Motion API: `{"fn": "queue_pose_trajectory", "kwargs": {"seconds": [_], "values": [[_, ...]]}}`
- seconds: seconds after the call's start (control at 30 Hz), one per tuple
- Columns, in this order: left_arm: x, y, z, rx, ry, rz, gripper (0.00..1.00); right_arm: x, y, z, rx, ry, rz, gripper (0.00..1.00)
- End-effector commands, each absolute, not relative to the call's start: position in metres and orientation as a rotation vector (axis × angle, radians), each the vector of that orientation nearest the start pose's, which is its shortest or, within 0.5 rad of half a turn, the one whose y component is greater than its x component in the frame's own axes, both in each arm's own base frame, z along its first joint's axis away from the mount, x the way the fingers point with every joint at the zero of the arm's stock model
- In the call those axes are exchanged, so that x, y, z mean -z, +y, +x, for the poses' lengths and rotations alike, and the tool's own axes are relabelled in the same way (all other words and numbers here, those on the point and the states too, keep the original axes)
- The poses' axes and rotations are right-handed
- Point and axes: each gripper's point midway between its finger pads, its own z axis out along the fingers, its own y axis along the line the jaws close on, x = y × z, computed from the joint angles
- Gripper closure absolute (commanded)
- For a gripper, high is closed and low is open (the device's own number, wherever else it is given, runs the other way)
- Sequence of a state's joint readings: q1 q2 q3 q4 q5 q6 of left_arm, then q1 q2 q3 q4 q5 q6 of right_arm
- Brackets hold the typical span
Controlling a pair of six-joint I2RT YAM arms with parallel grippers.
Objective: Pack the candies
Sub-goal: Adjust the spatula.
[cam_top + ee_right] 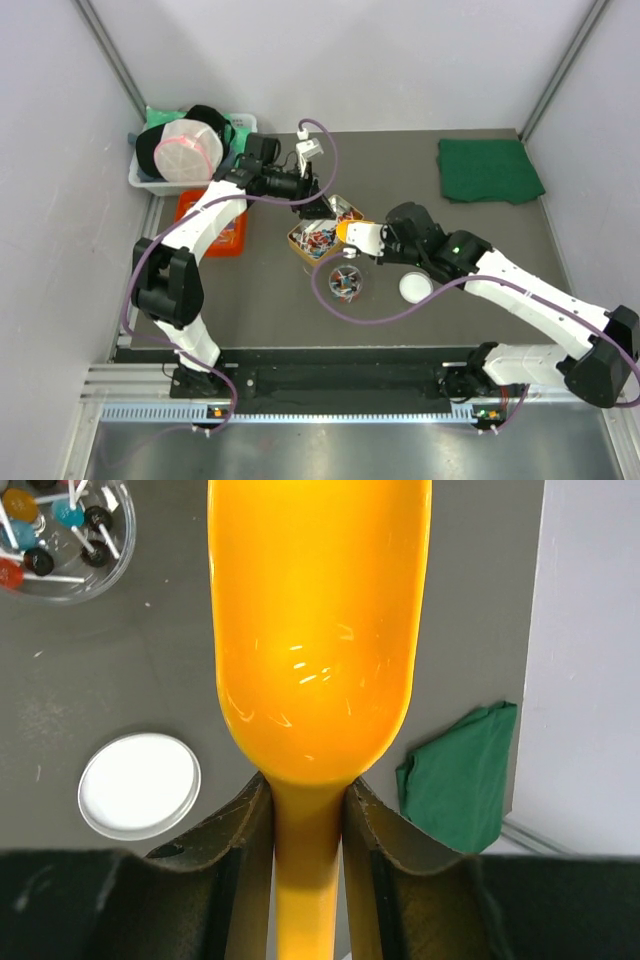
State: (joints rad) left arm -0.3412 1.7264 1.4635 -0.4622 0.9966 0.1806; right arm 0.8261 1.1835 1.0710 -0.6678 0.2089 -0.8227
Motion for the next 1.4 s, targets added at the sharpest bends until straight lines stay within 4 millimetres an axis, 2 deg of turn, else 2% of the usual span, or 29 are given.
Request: {"fn": "queue_pose_trajectory", "kwargs": {"seconds": [0.0, 0.2, 0.57, 0.77, 1.0, 1.23, 1.33, 1.37], "values": [[-0.260, -0.283, 0.318, 1.439, 1.717, 1.107, 0.36, -0.222, 0.203, 0.283, 0.240, 1.615, -1.519, 1.00], [-0.256, -0.286, 0.313, 1.511, 1.725, 1.106, 0.38, -0.228, 0.206, 0.292, 0.266, 1.604, -1.476, 1.00], [-0.235, -0.291, 0.323, 1.461, 1.787, 1.089, 0.42, -0.244, 0.218, 0.300, 0.239, 1.594, -1.445, 1.00], [-0.226, -0.290, 0.329, 1.410, 1.813, 1.083, 0.42, -0.252, 0.219, 0.298, 0.217, 1.590, -1.435, 1.00], [-0.227, -0.293, 0.330, 1.435, 1.812, 1.071, 0.44, -0.248, 0.229, 0.297, 0.190, 1.595, -1.450, 1.00], [-0.229, -0.294, 0.328, 1.442, 1.807, 1.070, 0.55, -0.253, 0.240, 0.299, 0.177, 1.584, -1.437, 1.00], [-0.228, -0.294, 0.329, 1.438, 1.811, 1.069, 0.65, -0.259, 0.244, 0.300, 0.174, 1.575, -1.432, 1.00], [-0.227, -0.295, 0.328, 1.440, 1.814, 1.069, 0.74, -0.259, 0.245, 0.300, 0.175, 1.575, -1.432, 1.00]]}}
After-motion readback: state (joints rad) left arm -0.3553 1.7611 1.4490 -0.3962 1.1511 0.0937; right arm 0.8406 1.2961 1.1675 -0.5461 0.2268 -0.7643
